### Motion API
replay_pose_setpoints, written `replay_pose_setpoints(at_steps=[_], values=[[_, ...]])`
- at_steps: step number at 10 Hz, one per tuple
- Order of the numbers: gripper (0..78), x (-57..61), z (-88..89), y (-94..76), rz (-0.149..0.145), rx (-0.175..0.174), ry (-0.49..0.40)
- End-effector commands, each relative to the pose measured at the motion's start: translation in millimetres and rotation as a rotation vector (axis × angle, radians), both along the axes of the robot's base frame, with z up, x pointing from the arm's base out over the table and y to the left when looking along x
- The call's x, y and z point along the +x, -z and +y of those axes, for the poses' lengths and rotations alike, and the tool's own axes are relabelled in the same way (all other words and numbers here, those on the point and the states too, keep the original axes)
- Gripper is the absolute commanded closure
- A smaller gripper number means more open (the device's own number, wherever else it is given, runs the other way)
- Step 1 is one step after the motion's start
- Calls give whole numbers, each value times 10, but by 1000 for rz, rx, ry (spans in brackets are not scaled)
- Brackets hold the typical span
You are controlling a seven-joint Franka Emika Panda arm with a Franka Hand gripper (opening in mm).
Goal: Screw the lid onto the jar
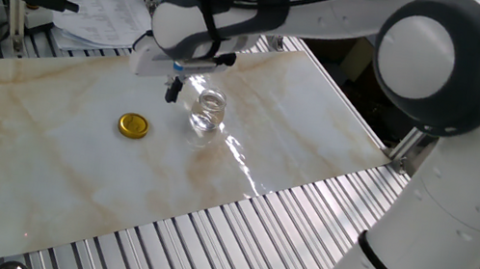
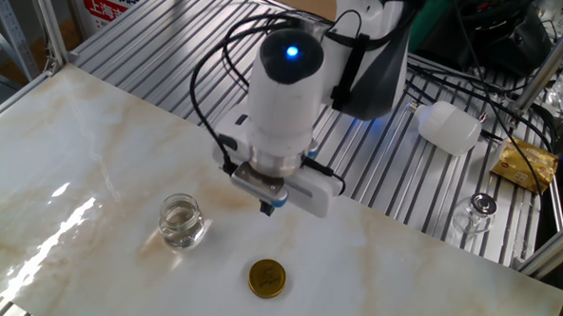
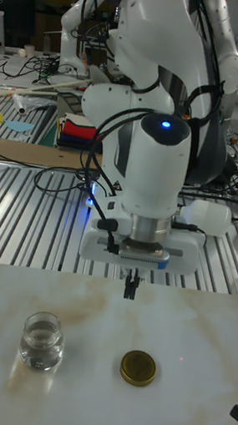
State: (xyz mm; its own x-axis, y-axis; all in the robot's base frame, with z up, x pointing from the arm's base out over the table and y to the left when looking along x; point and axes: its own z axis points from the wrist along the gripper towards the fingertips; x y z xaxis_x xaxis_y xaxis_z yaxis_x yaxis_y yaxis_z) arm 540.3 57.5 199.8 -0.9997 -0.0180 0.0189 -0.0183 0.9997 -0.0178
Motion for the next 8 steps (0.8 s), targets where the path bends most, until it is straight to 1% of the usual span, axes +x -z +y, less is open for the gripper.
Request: replay_pose_setpoints(at_steps=[1, 3, 4, 5, 6, 7, 8], values=[[776, 8, 2, -11, 57, -20, -30], [776, 8, 2, -11, 45, -21, -6], [776, 8, 2, -11, 43, -19, -4], [776, 21, 24, 30, 42, -17, -3], [776, 37, 68, 83, 37, -16, 0], [776, 41, 94, 102, 33, -17, 1], [776, 43, 166, 127, 30, -18, 3]])
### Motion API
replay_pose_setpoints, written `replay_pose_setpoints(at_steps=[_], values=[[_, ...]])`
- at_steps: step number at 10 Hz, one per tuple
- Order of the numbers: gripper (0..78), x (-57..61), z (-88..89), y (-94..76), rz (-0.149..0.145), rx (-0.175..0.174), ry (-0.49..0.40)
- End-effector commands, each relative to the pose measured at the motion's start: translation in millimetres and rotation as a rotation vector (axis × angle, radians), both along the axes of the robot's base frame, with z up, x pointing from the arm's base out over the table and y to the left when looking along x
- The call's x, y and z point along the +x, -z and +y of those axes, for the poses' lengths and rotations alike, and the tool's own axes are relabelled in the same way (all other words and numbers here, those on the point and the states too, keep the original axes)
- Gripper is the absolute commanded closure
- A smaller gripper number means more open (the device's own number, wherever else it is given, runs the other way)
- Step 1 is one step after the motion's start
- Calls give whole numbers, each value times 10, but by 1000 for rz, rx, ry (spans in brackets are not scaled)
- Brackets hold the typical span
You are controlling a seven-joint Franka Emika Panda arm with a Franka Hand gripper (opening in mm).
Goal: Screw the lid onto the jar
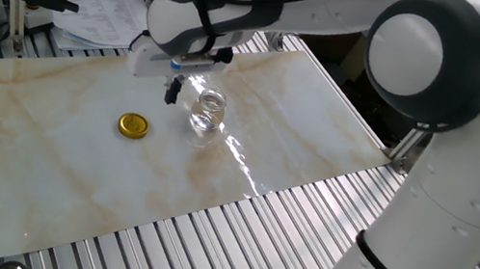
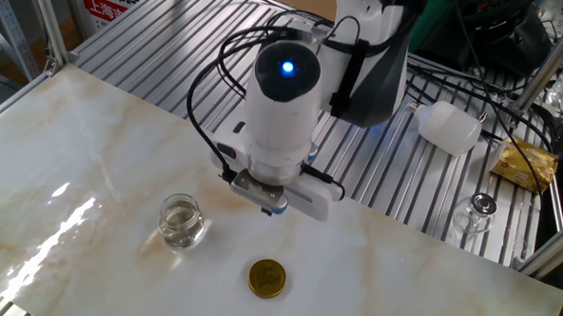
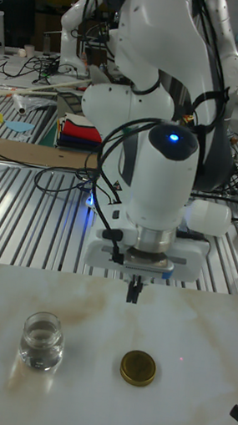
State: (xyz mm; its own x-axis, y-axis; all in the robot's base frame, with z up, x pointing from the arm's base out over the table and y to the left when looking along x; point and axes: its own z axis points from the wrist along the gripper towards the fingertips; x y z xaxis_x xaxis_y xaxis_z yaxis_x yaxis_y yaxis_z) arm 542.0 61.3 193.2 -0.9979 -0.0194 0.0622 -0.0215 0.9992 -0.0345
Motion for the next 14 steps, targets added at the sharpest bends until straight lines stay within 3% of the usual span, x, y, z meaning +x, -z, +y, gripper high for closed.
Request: replay_pose_setpoints(at_steps=[1, 8, 14], values=[[776, 26, 164, 72, -14, -1, 8], [776, 65, 498, 193, -28, -6, 31], [776, 135, 598, 237, -32, -7, 37]])
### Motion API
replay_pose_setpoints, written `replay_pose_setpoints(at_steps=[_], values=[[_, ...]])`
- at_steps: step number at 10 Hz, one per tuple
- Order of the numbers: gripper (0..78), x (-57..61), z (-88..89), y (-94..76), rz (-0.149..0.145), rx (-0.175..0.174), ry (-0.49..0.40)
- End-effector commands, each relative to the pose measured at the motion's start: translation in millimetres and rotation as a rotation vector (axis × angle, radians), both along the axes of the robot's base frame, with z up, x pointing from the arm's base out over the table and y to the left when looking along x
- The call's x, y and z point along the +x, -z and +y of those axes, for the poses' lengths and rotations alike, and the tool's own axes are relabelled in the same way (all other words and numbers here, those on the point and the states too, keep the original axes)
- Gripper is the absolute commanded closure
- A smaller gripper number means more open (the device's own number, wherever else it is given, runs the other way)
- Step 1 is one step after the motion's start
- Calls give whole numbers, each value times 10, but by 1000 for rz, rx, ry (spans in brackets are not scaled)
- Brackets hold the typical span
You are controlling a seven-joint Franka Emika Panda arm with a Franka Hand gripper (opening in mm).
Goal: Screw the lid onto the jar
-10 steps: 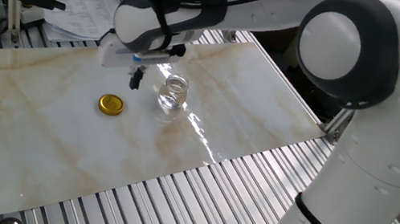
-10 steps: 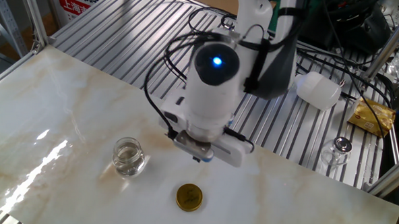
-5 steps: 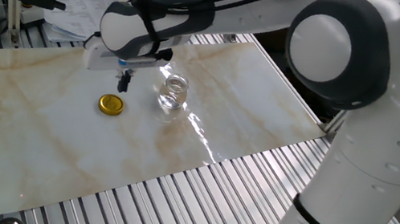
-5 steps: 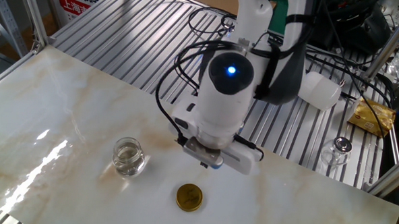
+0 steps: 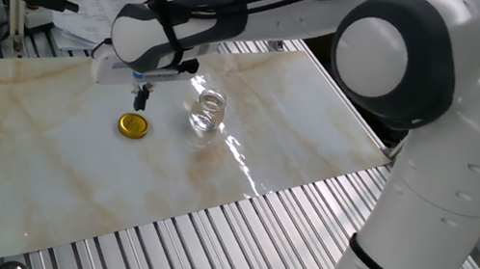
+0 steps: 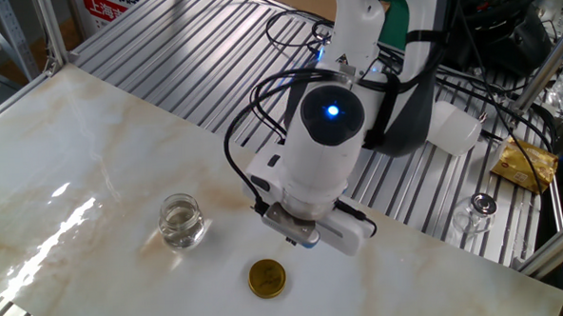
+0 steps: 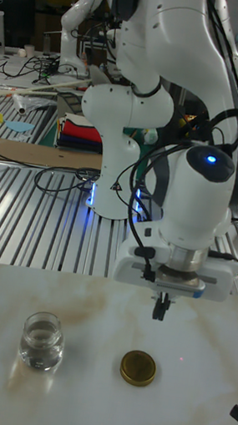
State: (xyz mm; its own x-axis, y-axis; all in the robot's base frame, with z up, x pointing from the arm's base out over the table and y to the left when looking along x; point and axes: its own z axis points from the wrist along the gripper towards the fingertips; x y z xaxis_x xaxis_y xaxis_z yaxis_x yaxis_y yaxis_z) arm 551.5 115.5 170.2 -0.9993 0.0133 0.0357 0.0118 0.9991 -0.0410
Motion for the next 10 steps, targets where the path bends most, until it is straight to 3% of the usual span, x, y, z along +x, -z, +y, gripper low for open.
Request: replay_pose_setpoints(at_steps=[1, 10], values=[[776, 55, 83, 17, -7, -1, 5], [776, 58, 160, 130, -17, -1, 0]])
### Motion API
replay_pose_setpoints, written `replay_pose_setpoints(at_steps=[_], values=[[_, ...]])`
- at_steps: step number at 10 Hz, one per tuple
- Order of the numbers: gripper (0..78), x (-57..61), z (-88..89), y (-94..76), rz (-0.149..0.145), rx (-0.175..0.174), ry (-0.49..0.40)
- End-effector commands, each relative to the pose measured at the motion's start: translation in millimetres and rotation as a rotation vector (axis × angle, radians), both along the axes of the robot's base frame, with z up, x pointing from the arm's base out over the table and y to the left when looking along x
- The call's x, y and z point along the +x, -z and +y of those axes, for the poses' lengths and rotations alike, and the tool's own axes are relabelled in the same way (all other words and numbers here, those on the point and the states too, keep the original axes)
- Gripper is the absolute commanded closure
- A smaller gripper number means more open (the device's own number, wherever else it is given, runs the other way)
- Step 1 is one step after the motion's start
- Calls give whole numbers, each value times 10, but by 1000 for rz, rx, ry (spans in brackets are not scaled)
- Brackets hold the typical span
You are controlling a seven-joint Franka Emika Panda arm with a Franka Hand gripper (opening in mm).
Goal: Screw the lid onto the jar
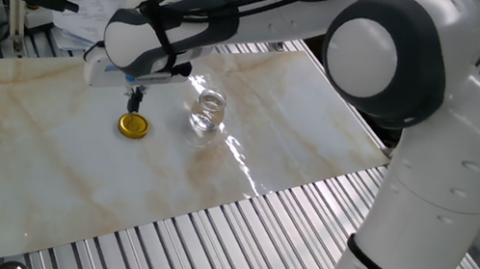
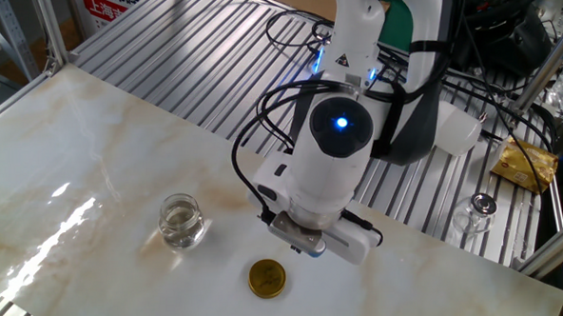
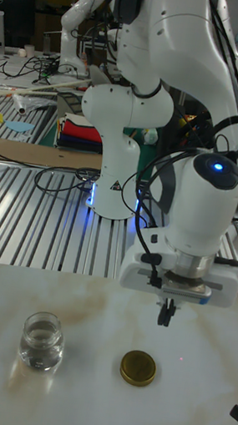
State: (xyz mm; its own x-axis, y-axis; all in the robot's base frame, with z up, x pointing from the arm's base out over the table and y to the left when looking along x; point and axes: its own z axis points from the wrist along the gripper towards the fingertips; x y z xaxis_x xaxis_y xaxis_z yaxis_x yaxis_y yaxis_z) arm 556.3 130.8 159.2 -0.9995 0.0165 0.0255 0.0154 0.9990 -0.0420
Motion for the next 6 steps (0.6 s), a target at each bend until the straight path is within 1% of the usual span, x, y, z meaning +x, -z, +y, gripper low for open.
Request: replay_pose_setpoints(at_steps=[1, 6], values=[[776, 11, 8, 24, -7, 0, -4], [776, 8, 63, 84, -10, -1, -2]])
